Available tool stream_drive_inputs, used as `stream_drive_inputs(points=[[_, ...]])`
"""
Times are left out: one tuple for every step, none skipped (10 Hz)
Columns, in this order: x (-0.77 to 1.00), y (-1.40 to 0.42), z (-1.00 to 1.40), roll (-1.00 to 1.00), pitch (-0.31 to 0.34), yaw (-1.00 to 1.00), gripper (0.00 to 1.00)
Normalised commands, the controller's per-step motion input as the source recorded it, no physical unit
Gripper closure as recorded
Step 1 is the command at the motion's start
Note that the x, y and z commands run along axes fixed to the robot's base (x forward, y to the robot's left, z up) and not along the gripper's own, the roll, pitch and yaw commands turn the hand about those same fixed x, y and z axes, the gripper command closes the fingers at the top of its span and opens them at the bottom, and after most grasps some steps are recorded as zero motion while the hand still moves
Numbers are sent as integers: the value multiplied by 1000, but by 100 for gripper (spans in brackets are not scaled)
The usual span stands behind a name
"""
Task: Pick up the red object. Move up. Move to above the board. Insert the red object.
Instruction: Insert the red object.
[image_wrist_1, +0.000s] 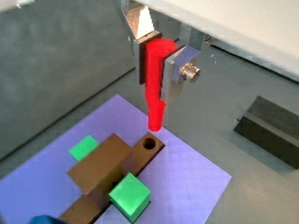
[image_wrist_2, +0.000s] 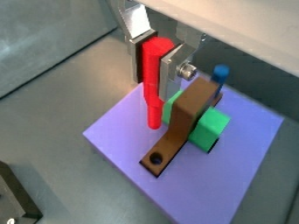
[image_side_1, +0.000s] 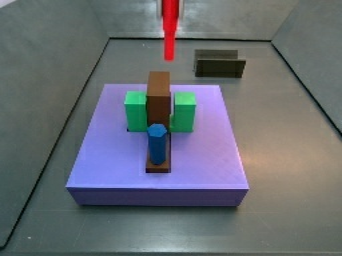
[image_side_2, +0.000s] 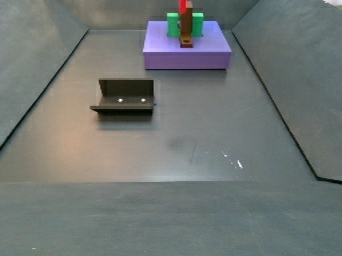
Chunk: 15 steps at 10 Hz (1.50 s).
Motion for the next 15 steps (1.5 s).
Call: stream_drive_inputs(points=[[3, 0, -726, 241, -100, 0, 100], [0, 11, -546, 83, -56, -31, 100], [0, 0, -434, 46, -36, -57, 100], [0, 57, -317, -13, -29, -20, 100], [0, 80, -280, -14, -11, -40, 100], [0, 143, -211, -13, 0, -57, 100], [0, 174, -189, -19, 0, -74, 100], [0, 97, -189, -56, 0, -46, 100], [-14, 20, -211, -59, -3, 0, 100], [-20, 0, -194, -71, -3, 0, 100], [0, 0, -163, -76, 0, 0, 100], [0, 0, -117, -67, 0, 0, 100], [-26, 0, -71, -46, 0, 0, 100], [-171, 0, 0, -13, -34, 0, 100], [-191, 0, 0, -31, -37, 0, 100]])
